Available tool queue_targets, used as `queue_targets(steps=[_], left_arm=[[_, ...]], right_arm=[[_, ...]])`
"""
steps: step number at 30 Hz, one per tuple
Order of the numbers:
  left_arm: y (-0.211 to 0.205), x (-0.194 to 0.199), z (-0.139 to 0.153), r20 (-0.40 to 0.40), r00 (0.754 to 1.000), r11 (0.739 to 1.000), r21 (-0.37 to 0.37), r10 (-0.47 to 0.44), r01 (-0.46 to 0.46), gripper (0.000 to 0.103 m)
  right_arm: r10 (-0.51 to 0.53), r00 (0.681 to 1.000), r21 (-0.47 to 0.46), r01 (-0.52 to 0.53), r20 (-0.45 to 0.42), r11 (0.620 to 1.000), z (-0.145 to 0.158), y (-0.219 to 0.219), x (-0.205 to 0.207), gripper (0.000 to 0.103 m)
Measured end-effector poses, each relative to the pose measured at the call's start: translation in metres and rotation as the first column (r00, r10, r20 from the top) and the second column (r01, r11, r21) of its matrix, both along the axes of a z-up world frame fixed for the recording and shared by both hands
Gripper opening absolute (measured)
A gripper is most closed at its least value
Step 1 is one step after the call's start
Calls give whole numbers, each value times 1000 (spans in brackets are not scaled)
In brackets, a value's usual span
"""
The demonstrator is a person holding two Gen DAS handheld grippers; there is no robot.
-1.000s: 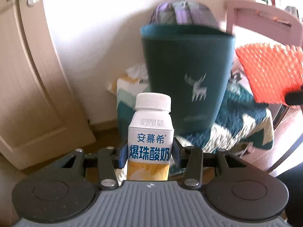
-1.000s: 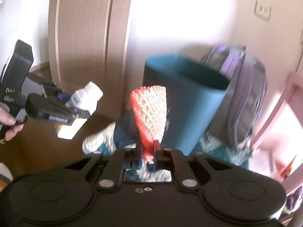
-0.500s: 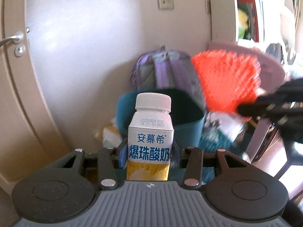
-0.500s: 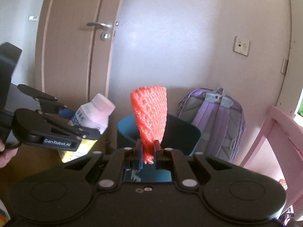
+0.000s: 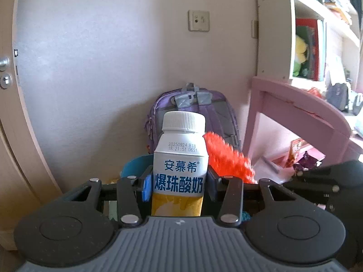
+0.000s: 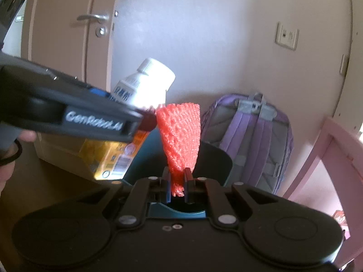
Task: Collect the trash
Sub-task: 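Lift the yogurt bottle and red mesh net up over the wastebasket, then open both tools to drop the bottle and net into the wastebasket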
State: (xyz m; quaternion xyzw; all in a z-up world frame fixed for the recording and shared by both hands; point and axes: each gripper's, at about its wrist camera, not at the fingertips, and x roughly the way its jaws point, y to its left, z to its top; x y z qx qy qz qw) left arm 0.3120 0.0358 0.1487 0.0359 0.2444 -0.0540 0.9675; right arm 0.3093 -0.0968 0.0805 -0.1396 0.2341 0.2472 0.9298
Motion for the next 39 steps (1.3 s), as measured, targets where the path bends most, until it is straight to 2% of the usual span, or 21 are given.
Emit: queue_targets(steps=[9, 17, 27, 33, 35, 39], left_arm=[[3, 65, -43, -114, 992, 999, -14, 45, -46, 45], [16, 103, -83, -229, 970, 995, -37, 83, -94, 45], [13, 134, -113, -300, 951, 996, -1, 81, -85, 46], [13, 140, -124, -326, 943, 997, -9, 71, -78, 47], [13, 138, -123, -313, 947, 997, -12, 67, -75, 58], [13, 132, -116, -287, 956, 997, -30, 62, -74, 63]], right_arm=[[-12, 990, -15, 10, -139, 1000, -31, 7, 50, 9], [-19, 971, -19, 15, -240, 1000, -50, 8, 78, 9], [-41, 965, -47, 30, -260, 998, -64, 13, 87, 15], [-38, 964, -36, 30, -262, 999, -67, 12, 92, 29], [-36, 966, -33, 28, -256, 999, -68, 12, 91, 31], [-47, 968, -16, 45, -246, 999, -65, 9, 89, 33]])
